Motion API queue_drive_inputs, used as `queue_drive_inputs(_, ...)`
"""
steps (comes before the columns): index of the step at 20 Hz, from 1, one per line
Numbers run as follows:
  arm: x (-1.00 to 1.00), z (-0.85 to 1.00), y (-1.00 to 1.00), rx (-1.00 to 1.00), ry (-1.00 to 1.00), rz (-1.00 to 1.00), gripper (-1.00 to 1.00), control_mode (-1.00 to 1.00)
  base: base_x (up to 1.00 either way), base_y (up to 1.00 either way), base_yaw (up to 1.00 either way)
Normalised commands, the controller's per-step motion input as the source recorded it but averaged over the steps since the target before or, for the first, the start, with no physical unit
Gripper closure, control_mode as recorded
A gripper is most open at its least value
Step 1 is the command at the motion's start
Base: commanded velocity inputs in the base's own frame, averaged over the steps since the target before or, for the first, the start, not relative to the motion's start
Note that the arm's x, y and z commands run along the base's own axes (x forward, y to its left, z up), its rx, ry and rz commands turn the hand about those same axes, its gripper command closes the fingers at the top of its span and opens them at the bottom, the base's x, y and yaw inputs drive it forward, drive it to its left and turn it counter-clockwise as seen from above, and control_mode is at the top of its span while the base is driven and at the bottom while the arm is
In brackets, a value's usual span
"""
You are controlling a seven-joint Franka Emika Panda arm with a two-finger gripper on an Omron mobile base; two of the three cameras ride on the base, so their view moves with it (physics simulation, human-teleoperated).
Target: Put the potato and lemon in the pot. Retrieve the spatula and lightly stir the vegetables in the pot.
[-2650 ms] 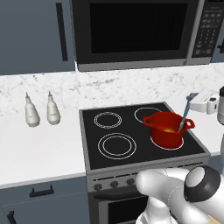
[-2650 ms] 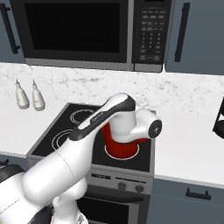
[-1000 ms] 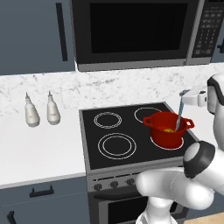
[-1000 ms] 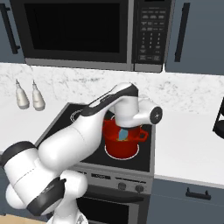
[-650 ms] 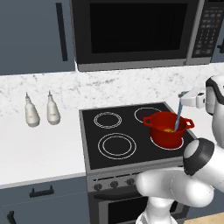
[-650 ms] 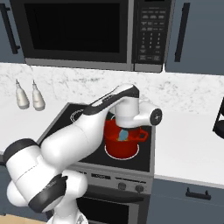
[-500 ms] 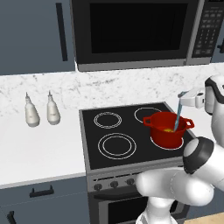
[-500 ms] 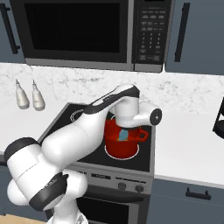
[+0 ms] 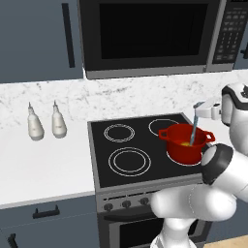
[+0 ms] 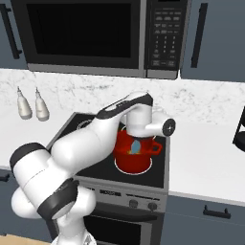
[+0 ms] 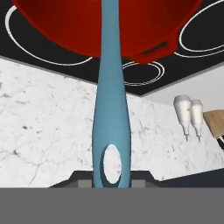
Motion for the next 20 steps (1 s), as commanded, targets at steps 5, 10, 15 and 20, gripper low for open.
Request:
queue_drive_inputs(5, 0.24, -0.32, 0.0, 0.0, 0.0, 0.0, 1.0, -1.0, 0.0, 0.0, 0.0)
queue_drive_inputs(10, 0.0, -0.11, 0.03, 0.0, -0.05, 0.0, 1.0, -1.0, 0.0, 0.0, 0.0)
queue_drive_inputs(15, 0.0, -0.05, 0.33, 0.02, -0.16, 0.0, 1.0, -1.0, 0.0, 0.0, 0.0)
queue_drive_inputs(20, -0.07, -0.04, 0.4, 0.01, -0.08, -0.01, 1.0, -1.0, 0.0, 0.0, 0.0)
